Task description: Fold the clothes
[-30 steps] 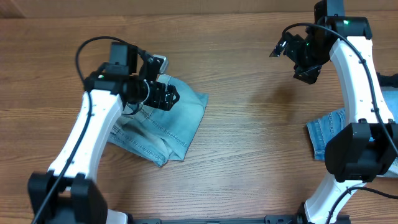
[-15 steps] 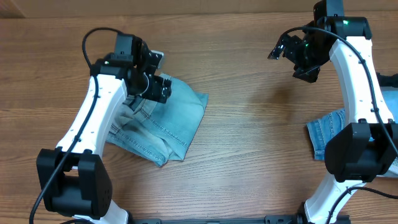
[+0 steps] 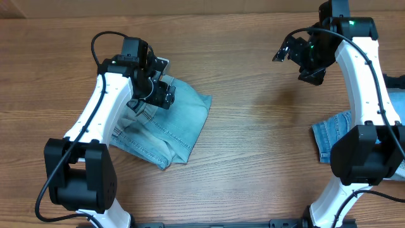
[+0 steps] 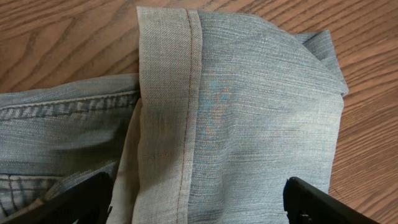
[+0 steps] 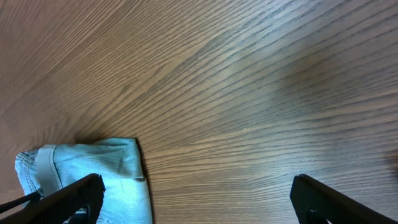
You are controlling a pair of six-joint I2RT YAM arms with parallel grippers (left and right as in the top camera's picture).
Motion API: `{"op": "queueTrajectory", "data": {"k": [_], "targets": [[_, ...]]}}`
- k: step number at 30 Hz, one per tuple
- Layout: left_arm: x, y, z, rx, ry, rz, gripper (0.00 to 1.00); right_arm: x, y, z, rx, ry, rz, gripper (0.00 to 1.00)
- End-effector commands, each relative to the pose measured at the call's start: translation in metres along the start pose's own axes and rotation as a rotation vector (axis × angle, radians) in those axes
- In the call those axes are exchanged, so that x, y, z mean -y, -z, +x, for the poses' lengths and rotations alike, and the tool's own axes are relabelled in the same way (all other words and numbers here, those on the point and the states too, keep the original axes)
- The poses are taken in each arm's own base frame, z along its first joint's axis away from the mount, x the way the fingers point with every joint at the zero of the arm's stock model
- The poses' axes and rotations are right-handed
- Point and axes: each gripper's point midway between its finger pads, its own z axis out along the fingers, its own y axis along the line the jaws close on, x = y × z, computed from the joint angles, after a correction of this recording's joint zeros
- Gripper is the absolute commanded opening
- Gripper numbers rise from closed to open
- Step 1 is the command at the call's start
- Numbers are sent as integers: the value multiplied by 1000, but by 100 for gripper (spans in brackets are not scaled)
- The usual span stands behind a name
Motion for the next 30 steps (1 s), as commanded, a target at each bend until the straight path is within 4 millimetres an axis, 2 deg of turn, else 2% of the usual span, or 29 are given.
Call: {"op": "queueTrajectory", "data": {"k": [1,11,16,20,22,24,28,30], "targets": [[2,-6,5,-19,-17,28,89,-7,16,-3,40,21,-21,100],[11,-27,29,-61,-9,93,88,-7,16,-3,40,21,-21,100],[11,-27,29,-63,-9,90,85,-7,16,-3,40,22,-21,100],[-19,-26,36,-97,54,-86,91,-7,16,-3,40,44,-21,100],[-18,-26,35,-95,56,-80,92,-8,16,-5,50,48,-26,100],[-9,-27,33,-86,50,-25,91,-8,16,-5,49,47,-25,100],[10,-27,29,-67,48,79,84,-8,16,-5,50,47,-26,100],[15,-27,28,-60,46,111,72,-8,16,-5,49,47,-25,100]]}}
